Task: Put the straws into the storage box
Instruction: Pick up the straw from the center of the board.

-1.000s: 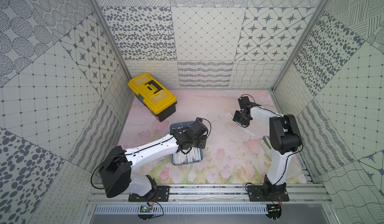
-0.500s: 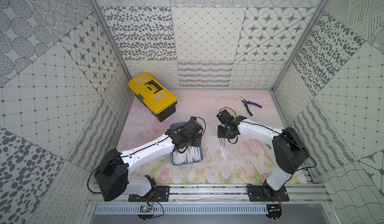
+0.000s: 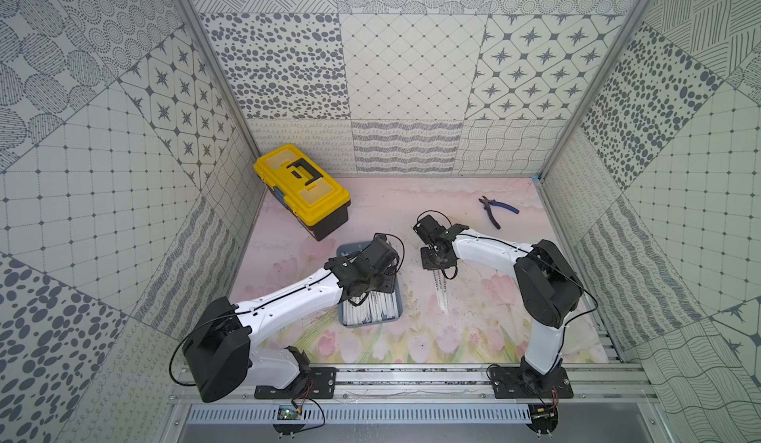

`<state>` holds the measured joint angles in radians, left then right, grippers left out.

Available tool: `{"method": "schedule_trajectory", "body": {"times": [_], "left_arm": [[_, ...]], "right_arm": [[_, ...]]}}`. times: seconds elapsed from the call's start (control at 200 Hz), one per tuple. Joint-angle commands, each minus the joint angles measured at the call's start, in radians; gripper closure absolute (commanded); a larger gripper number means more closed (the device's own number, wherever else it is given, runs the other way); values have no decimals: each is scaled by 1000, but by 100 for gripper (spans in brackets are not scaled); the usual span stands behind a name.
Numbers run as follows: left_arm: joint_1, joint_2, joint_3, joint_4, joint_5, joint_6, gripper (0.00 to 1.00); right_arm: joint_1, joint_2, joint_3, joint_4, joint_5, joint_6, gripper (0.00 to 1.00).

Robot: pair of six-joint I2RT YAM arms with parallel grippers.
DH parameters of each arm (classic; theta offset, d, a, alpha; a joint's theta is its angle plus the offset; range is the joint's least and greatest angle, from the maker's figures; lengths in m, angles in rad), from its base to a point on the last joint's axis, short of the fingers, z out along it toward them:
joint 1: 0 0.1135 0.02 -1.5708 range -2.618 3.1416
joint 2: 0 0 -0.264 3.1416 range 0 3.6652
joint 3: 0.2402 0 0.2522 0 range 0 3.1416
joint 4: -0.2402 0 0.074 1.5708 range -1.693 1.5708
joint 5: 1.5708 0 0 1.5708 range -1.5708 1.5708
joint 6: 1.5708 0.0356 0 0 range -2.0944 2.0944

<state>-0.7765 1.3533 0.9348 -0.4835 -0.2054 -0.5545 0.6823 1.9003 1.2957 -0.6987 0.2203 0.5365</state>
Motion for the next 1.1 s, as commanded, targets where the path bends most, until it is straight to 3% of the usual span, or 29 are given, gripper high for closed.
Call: {"method": "schedule_trajectory", "body": {"times": [0.0, 0.49, 0.765, 0.936, 1.096], "left_arm": [[14, -9, -1, -12, -2, -4, 39], [25, -21, -7, -18, -12, 2, 39], [92, -102, -6, -89, -57, 28, 39], [162, -202, 1, -165, -98, 62, 39], [219, -267, -23, -197, -89, 70, 39]], "right_arm": [[-8, 38, 27, 19, 20, -26, 78], [-18, 97, 36, 16, -17, -17, 85], [8, -66, 36, 41, -68, 73, 92], [106, -150, 42, 79, -128, 211, 94], [242, -77, 161, 79, -125, 237, 93]]}}
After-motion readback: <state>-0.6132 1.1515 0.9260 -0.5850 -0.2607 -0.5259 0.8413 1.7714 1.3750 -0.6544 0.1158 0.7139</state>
